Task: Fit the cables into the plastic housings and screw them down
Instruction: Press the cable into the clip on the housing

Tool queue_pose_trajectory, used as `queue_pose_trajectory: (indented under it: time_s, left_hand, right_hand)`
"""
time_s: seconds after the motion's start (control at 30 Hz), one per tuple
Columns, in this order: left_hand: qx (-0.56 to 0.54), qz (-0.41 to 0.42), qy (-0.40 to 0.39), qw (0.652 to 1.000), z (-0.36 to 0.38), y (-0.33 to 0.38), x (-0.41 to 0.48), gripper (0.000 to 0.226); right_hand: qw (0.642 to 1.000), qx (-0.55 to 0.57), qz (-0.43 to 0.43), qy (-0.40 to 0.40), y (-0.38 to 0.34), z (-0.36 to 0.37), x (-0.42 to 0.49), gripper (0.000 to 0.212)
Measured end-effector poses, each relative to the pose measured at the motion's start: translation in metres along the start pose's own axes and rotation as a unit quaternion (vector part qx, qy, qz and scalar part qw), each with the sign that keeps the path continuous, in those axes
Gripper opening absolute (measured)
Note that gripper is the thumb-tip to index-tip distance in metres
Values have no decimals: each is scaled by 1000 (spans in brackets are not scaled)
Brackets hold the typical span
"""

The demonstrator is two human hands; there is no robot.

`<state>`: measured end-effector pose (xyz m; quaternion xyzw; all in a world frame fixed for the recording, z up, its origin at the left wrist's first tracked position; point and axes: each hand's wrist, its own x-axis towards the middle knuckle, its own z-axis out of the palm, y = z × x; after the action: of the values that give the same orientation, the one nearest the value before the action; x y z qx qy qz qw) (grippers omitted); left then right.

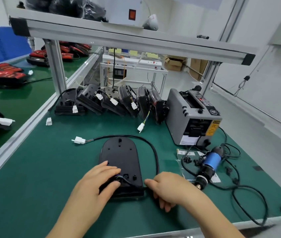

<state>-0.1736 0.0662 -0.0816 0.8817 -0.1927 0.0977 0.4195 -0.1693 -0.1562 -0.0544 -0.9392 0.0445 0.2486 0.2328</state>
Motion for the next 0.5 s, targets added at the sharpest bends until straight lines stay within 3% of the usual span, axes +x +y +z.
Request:
queue_pose_trajectory:
  time_s: [0.2, 0.27, 0.33, 0.4, 0.5]
  left_hand:
    - [25, -2, 6, 1000, 3, 2, -5, 33]
    - [25, -4, 6, 1000, 4, 3, -5, 33]
    - [23, -3, 8, 1000, 3, 4, -4, 33]
    - [23, -5, 8, 1000, 3, 5, -4, 33]
    - [20, -6, 4, 1000, 2, 5, -5, 33]
  right_hand:
    - [998, 55, 11, -11, 9, -7, -2, 49]
    - [997, 47, 18, 57, 21, -25, -4, 43]
    - [973, -62, 42, 217, 40, -51, -4, 29]
    - [925, -175, 68, 331, 61, -76, -1, 19]
    - [911, -286, 102, 279, 88, -100, 12, 35]
